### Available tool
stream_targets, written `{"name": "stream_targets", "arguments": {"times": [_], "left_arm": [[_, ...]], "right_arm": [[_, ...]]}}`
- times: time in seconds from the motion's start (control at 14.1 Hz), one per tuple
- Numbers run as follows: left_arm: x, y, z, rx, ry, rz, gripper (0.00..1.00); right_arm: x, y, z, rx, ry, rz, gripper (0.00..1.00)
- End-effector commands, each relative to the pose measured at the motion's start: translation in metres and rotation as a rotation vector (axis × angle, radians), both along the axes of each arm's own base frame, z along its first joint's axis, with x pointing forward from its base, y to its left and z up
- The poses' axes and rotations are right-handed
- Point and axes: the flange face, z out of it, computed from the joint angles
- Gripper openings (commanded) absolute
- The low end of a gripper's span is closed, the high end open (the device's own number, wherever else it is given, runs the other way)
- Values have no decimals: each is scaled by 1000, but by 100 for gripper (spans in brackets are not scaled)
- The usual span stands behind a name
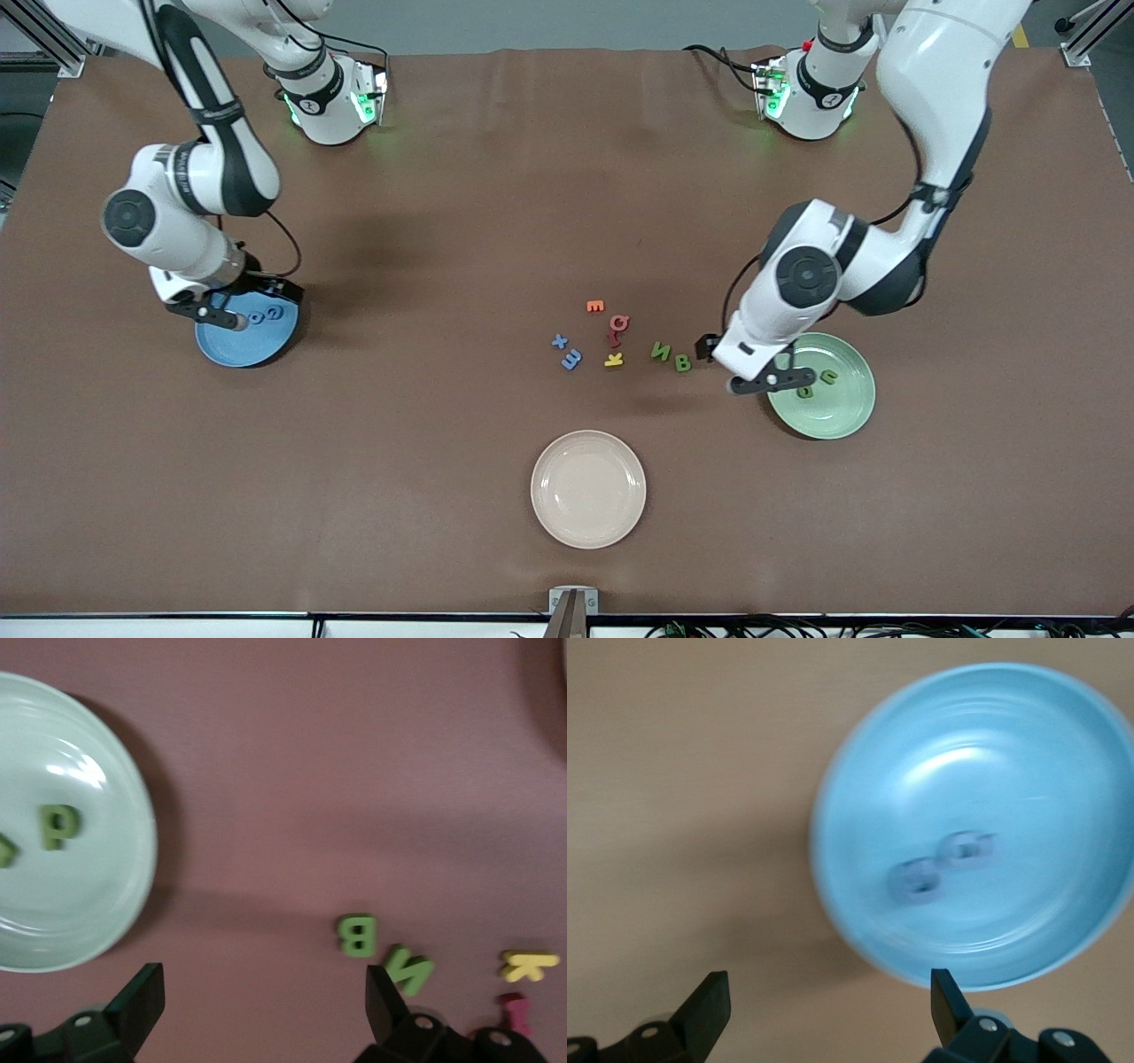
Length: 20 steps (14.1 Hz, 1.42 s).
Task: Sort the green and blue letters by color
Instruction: 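Move both grippers back over the remaining letters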
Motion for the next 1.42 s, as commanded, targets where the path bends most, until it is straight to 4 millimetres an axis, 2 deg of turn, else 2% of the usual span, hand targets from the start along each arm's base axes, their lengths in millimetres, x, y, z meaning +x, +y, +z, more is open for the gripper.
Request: {"name": "stream_targets", "arguments": {"times": [0.0,0.21,0.36,0.43,0.64,0.71,0.85,1.0,1.14,1.35], "left_arm": [[17,-14,-21,-23,17,45,100],[9,-28,-43,-28,40,51,100],[6,-33,-50,-31,42,72,99],[5,-38,-50,-35,40,68,93],[-1,-49,-62,-40,47,54,75],[-1,-50,-64,-47,38,51,70],[0,-48,-67,-47,39,56,65],[-1,-47,-74,-40,47,54,64],[-2,-47,-80,-38,53,53,60],[-2,-46,-86,-39,57,54,59]], "right_arm": [[9,96,25,-2,-38,-25,100],[16,199,25,-1,-65,-111,100],[17,266,18,-9,-55,-157,100],[16,300,17,-13,-51,-160,100],[21,370,12,-15,-48,-170,97],[23,385,5,-16,-46,-182,92],[22,420,-11,-11,-50,-199,73],[22,445,-24,-3,-56,-208,64],[21,455,-41,-10,-54,-211,62],[24,461,-53,-11,-57,-212,62]]}}
